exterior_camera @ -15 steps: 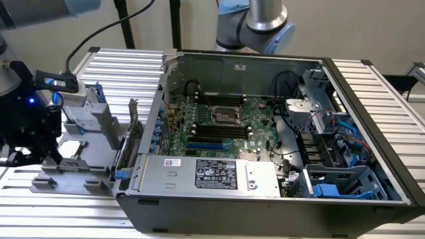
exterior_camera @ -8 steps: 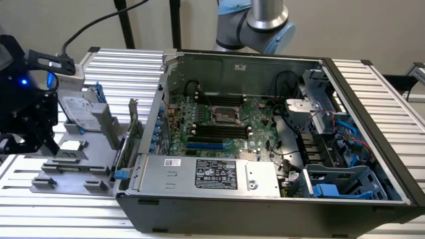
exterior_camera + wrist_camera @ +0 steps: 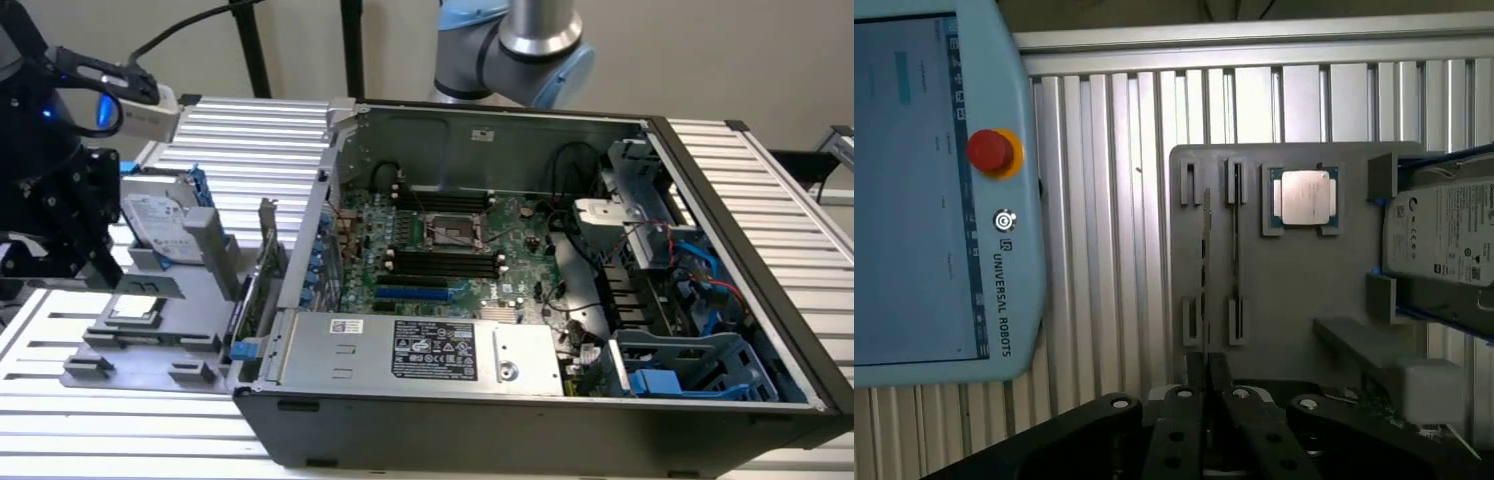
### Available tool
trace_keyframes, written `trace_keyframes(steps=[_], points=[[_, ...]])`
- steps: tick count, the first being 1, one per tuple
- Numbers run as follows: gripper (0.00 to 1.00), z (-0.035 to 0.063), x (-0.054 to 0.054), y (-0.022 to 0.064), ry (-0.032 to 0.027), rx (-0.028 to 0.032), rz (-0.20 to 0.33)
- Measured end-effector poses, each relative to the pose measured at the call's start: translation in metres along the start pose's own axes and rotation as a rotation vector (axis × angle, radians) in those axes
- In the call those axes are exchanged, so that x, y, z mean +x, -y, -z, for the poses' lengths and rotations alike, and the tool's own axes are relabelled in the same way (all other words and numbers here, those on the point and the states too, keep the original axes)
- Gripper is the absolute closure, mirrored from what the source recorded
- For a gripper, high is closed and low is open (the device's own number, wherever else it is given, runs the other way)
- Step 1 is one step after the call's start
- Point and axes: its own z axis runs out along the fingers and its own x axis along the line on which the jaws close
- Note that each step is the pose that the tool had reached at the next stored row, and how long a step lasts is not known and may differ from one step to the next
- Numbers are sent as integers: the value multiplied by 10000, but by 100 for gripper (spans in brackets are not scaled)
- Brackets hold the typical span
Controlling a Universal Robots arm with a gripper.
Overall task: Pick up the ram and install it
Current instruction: 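Pick up the ram and move it above insertion slot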
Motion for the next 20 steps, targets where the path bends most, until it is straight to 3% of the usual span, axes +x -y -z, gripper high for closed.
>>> trace_keyframes(steps=[9, 20], points=[[87, 351, -18, 328, 38, -1, 1], [87, 653, -54, 747, 73, -4, 1]])
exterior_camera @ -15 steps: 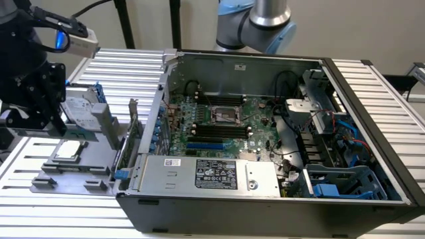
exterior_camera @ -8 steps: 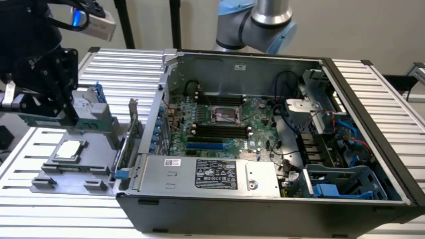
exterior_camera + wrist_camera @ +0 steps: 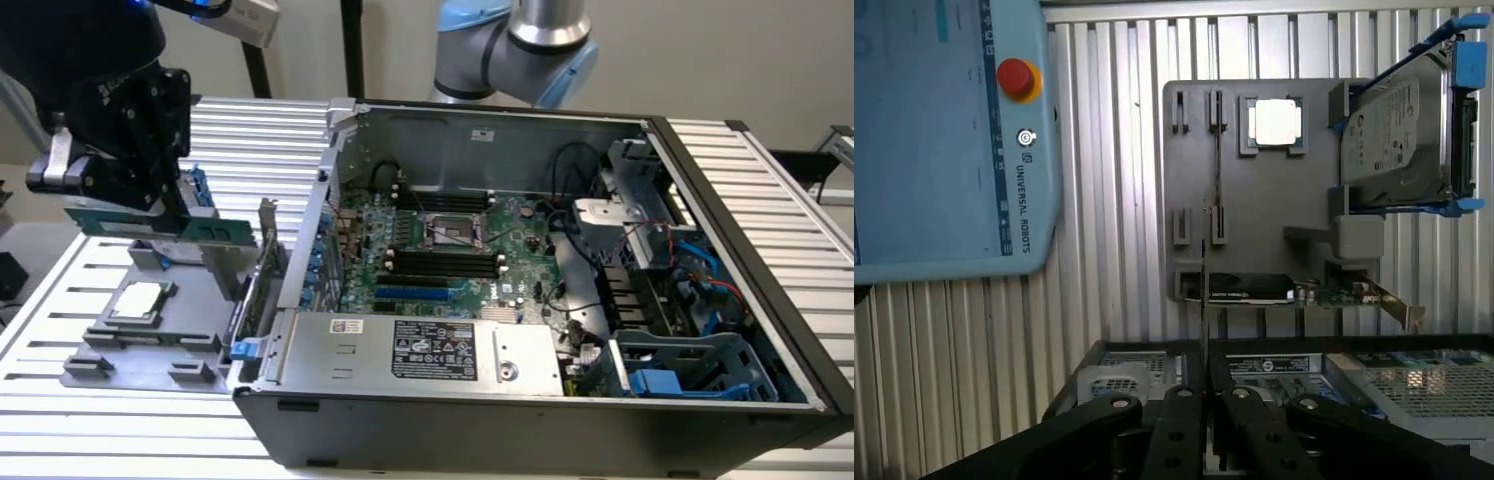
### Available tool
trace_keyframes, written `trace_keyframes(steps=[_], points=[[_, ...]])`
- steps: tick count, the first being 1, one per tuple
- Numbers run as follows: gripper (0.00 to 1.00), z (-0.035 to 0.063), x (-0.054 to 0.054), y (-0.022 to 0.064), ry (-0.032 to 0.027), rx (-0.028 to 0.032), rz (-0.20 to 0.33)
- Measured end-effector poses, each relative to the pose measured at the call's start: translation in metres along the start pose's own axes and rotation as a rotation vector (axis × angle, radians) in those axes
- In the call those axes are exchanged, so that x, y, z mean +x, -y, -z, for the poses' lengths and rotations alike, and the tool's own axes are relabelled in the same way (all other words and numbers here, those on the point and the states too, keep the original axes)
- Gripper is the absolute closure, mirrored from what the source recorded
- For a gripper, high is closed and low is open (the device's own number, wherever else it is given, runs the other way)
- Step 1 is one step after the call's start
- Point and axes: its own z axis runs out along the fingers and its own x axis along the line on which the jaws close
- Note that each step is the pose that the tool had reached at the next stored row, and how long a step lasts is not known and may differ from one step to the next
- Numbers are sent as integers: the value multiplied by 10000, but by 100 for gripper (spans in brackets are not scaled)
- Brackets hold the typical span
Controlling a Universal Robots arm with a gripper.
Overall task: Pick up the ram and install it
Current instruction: 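Pick up the ram and move it above insertion slot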
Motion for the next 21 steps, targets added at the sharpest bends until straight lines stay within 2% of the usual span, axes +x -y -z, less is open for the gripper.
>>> trace_keyframes(steps=[4, 10, 21], points=[[87, 80, -17, 150, 17, 0, 1], [87, 148, -48, 368, 37, -1, 1], [87, 183, -129, 774, 72, -3, 1]])
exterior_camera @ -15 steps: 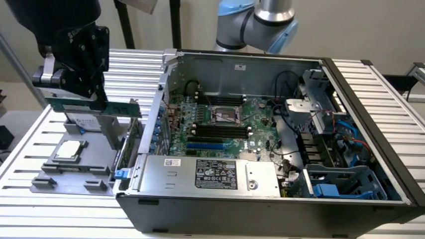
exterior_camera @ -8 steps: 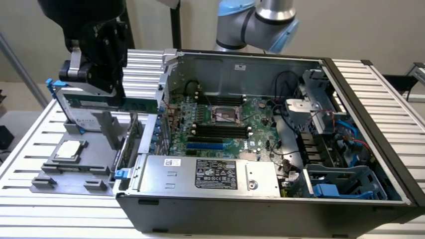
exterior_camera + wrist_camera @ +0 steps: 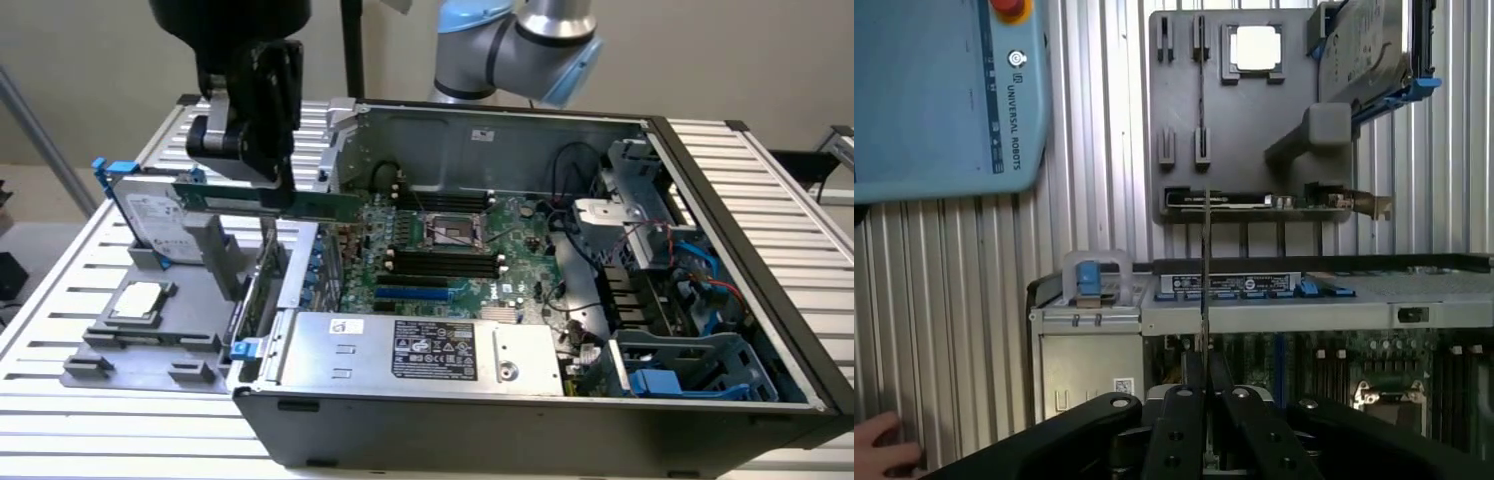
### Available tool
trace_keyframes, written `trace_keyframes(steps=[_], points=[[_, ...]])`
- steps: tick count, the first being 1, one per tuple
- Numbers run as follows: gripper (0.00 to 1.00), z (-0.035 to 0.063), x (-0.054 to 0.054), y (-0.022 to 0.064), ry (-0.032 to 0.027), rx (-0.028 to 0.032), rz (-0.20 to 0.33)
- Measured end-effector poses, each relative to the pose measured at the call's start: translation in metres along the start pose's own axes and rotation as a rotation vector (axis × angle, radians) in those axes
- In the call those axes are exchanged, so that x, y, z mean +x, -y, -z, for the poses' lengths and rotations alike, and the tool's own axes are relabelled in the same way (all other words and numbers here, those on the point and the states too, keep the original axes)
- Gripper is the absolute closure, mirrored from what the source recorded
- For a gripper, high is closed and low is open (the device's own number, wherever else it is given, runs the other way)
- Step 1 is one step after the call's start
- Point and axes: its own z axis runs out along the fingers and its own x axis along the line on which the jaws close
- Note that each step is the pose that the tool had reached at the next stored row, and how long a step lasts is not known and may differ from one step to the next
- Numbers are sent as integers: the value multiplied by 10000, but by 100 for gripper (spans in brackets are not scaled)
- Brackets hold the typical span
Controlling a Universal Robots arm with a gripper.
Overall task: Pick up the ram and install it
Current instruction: 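Pick up the ram and move it above insertion slot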
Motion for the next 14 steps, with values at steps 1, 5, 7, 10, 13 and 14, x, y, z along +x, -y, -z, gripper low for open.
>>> trace_keyframes(steps=[1, 5, 7, 10, 13, 14], points=[[87, 0, -12, 33, 2, 1, 0], [87, 2, -67, 158, 2, 0, -1], [87, 3, -101, 217, 2, 0, 0], [87, 4, -164, 297, 1, -1, 0], [87, 2, -237, 370, 1, -1, 0], [87, -1, -267, 395, 2, 0, 0]])
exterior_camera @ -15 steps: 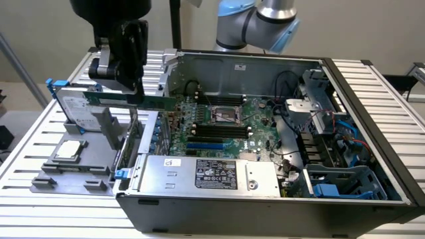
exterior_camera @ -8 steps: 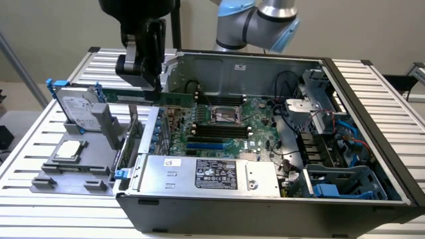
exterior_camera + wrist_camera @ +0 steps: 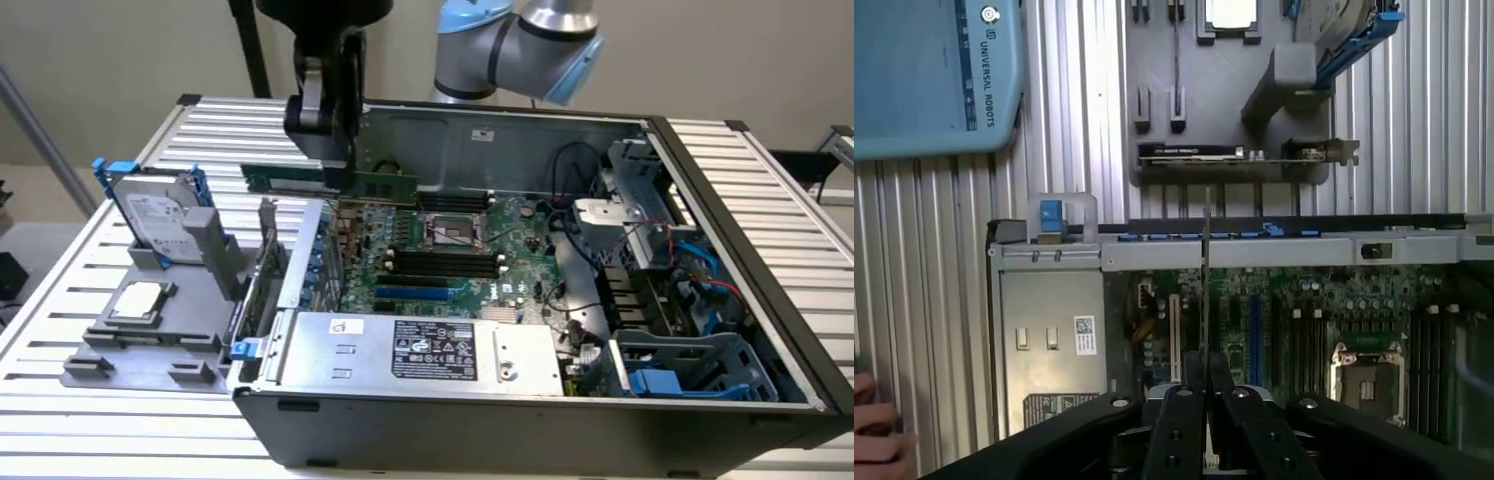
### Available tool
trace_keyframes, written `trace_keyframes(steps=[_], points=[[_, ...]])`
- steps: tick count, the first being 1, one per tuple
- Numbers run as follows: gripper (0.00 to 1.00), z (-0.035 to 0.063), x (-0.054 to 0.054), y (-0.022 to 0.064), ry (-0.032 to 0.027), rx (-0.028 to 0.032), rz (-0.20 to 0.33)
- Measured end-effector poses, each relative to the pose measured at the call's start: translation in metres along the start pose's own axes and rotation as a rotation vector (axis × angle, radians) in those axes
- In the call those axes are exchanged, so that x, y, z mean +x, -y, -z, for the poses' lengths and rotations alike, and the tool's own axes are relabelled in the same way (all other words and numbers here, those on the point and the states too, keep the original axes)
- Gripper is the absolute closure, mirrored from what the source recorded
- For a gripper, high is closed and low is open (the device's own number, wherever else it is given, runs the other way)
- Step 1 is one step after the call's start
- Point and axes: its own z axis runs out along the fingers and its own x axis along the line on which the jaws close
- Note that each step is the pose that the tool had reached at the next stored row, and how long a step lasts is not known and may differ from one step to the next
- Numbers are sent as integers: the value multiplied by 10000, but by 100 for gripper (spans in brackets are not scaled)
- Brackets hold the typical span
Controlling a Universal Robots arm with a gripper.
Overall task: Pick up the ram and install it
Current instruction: 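Pick up the ram and move it above insertion slot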
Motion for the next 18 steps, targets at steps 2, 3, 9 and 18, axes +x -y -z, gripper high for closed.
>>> trace_keyframes(steps=[2, 3, 9, 18], points=[[87, -8, -64, 42, 1, 0, 0], [87, -12, -97, 62, 0, 0, -1], [87, -61, -324, 183, 1, 0, 0], [87, -197, -663, 385, 0, 0, -1]])
